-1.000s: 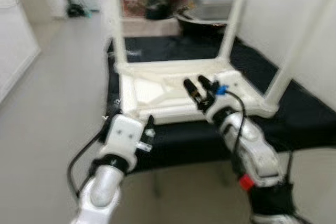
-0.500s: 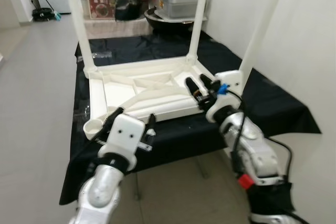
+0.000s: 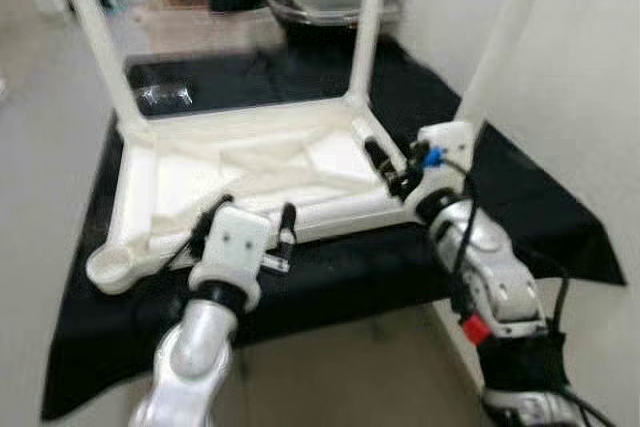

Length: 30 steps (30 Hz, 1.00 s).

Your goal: Building children table

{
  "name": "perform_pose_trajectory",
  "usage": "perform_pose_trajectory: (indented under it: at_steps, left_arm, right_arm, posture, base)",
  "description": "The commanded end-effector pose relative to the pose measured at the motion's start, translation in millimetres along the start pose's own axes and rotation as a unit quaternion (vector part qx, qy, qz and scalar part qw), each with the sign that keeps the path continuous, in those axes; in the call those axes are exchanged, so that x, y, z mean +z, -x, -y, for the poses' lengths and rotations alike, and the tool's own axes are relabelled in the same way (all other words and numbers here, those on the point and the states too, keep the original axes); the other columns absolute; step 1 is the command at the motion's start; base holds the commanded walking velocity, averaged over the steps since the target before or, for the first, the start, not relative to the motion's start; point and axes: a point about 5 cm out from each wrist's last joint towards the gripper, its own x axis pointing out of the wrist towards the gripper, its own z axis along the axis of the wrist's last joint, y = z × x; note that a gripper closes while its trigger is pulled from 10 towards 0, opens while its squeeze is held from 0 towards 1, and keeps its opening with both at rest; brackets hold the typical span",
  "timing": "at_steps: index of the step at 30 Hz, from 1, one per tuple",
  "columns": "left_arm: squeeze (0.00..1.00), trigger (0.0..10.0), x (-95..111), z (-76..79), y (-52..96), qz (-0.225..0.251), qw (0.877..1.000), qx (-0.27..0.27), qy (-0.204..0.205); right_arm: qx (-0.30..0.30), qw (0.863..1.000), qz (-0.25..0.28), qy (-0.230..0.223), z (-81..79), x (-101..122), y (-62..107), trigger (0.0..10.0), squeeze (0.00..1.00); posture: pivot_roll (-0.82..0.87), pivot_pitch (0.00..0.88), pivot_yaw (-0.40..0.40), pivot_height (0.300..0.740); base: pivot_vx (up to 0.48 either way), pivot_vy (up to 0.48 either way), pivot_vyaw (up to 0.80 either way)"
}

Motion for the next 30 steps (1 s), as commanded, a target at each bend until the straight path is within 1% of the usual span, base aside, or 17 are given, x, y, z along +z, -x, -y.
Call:
perform_pose_trajectory:
  at_steps: [1,3,5,8,9,10,11,13,14,15,16,17,19,20,25,26,30]
  left_arm:
    - [0.0,10.0,-7,-1.3,2.9,-0.02,1.0,0.003,-0.001]
    - [0.0,10.0,-8,-0.4,3.5,-0.021,1.0,0.001,0.0]
    - [0.0,10.0,-8,2.0,5.1,-0.023,1.0,-0.005,0.003]
    - [0.0,10.0,-9,3.6,5.9,-0.025,1.0,-0.011,0.007]
    - [0.0,10.0,-9,5.7,6.9,-0.026,0.999,-0.018,0.009]
    - [0.0,10.0,-9,5.7,6.9,-0.026,0.999,-0.018,0.009]
    - [0.0,10.0,-10,8.2,8.0,-0.029,0.999,-0.026,0.015]
    - [0.0,10.0,-11,9.8,8.8,-0.031,0.999,-0.032,0.018]
    - [0.0,10.0,-12,15.7,11.9,-0.037,0.997,-0.056,0.026]
    - [0.0,10.0,-12,15.7,11.9,-0.037,0.997,-0.056,0.026]
    - [0.0,10.0,-14,22.3,15.6,-0.042,0.995,-0.081,0.033]
    - [0.0,10.0,-13,29.3,19.0,-0.045,0.993,-0.105,0.04]
    - [0.0,10.0,-13,33.7,21.1,-0.047,0.991,-0.12,0.044]
    - [0.0,10.0,-13,36.7,25.8,-0.051,0.989,-0.129,0.054]
    - [0.0,10.0,-18,43.6,40.6,-0.076,0.981,-0.162,0.07]
    - [0.0,10.0,-20,45.7,44.4,-0.083,0.979,-0.174,0.072]
    - [0.0,10.0,-21,48.8,50.6,-0.09,0.974,-0.194,0.072]
  right_arm:
    - [0.02,1.0,-0.005,-0.009,-8.0,-2,-1.0,10.0,0.0]
    - [0.024,1.0,-0.008,-0.01,-8.3,-3,-0.8,10.0,0.0]
    - [0.064,0.994,-0.085,-0.01,-9.2,-18,-0.4,10.0,0.0]
    - [0.075,0.99,-0.117,0.002,-6.0,-25,0.2,10.0,0.0]
    - [0.075,0.987,-0.143,0.017,1.1,-31,-0.1,10.0,0.0]
    - [0.075,0.987,-0.143,0.017,1.1,-31,-0.1,10.0,0.0]
    - [0.061,0.986,-0.154,0.024,10.7,-33,-2.2,10.0,0.0]
    - [0.05,0.985,-0.161,0.027,17.3,-33,-3.6,10.0,0.0]
    - [0.024,0.986,-0.164,0.022,29.6,-32,-9.4,10.0,0.0]
    - [0.024,0.986,-0.164,0.022,29.6,-32,-9.4,10.0,0.0]
    - [0.005,0.986,-0.167,0.012,39.8,-30,-15.5,10.0,0.0]
    - [-0.005,0.985,-0.172,-0.004,47.7,-29,-21.2,10.0,0.83]
    - [-0.01,0.984,-0.176,-0.016,52.2,-29,-24.6,10.0,0.83]
    - [-0.008,0.983,-0.18,-0.02,53.5,-29,-27.7,10.0,1.0]
    - [-0.018,0.981,-0.187,-0.037,57.9,-28,-36.7,10.0,1.0]
    - [-0.021,0.98,-0.194,-0.043,62.6,-27,-39.4,10.0,0.0]
    - [-0.03,0.967,-0.244,-0.061,78.6,-28,-37.6,10.0,0.0]
  posture:
    - [0.09,0.074,-0.074,0.74]
    - [0.09,0.072,-0.075,0.74]
    - [0.09,0.068,-0.073,0.74]
    - [0.09,0.068,-0.072,0.74]
    - [0.09,0.07,-0.073,0.74]
    - [0.09,0.07,-0.073,0.74]
    - [0.09,0.07,-0.073,0.74]
    - [0.09,0.07,-0.073,0.74]
    - [0.09,0.079,-0.069,0.74]
    - [0.09,0.079,-0.069,0.74]
    - [0.1,0.084,-0.067,0.74]
    - [0.11,0.094,-0.065,0.74]
    - [0.11,0.094,-0.065,0.74]
    - [0.13,0.118,-0.065,0.74]
    - [0.14,0.135,-0.062,0.74]
    - [0.14,0.144,-0.056,0.74]
    - [0.14,0.151,-0.054,0.74]
  base:
    - [0.0,0.0,0.0]
    - [0.0,0.0,0.0]
    - [0.0,0.0,0.0]
    - [0.0,0.0,0.0]
    - [0.0,0.0,0.0]
    - [0.0,0.0,0.0]
    - [0.0,0.0,0.0]
    - [0.0,0.0,0.0]
    - [0.0,0.0,0.0]
    - [0.0,0.0,0.0]
    - [0.0,0.0,0.0]
    - [0.0,0.0,0.0]
    - [0.0,0.0,0.0]
    - [0.0,0.0,0.0]
    - [0.0,0.0,0.0]
    - [0.0,0.0,0.0]
    - [0.0,0.0,0.0]
